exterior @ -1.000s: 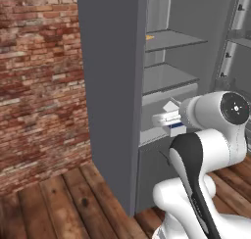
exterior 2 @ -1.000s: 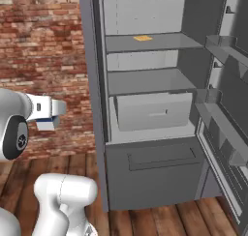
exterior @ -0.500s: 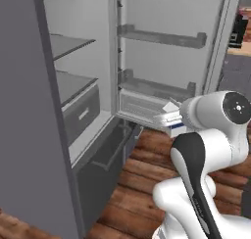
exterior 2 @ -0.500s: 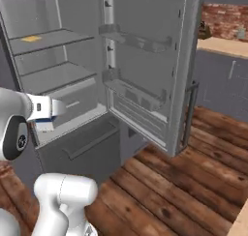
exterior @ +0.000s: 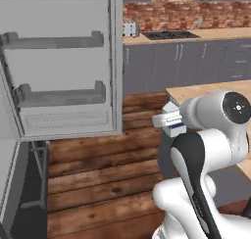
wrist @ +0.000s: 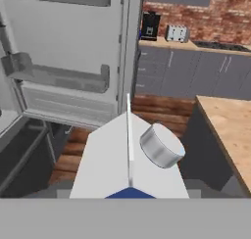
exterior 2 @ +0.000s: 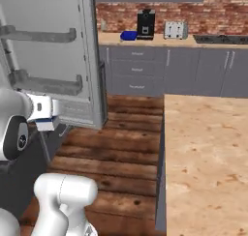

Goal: Take out the milk from the fridge and place it on the tray on the counter. Then take the sugar cube near the tray and place it in the tray.

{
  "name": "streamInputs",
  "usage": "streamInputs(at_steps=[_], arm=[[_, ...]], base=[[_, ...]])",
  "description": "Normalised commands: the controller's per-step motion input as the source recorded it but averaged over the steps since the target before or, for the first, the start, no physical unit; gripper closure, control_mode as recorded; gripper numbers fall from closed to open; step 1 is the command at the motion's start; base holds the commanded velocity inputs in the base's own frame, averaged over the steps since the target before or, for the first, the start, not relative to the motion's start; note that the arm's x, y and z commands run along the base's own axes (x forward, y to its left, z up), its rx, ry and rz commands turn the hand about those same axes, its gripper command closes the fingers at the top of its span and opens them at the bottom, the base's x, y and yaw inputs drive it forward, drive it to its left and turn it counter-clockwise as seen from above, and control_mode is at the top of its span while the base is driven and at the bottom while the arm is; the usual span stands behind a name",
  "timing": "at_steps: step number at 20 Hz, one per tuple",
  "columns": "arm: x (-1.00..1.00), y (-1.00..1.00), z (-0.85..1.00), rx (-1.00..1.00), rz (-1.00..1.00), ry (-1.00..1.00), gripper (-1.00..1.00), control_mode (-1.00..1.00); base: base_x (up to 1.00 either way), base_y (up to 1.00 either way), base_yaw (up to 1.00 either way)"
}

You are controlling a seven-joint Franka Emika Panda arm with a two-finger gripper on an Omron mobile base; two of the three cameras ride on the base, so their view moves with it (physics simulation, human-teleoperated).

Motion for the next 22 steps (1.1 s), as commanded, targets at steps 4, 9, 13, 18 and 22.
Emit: streamInputs(at_steps=[4, 9, 13, 18, 22], arm=[[0.0, 0.0, 0.0, 0.0, 0.0, 0.0, 1.0, 1.0], [0.0, 0.0, 0.0, 0.0, 0.0, 0.0, 1.0, 1.0], [0.0, 0.0, 0.0, 0.0, 0.0, 0.0, 1.0, 1.0], [0.0, 0.0, 0.0, 0.0, 0.0, 0.0, 1.0, 1.0], [0.0, 0.0, 0.0, 0.0, 0.0, 0.0, 1.0, 1.0]], base=[[-0.68, 0.33, -0.88], [-0.97, -0.31, -0.6], [-0.04, -1.0, -0.2], [0.72, -1.0, 0.01], [0.61, -1.0, 0.05]])
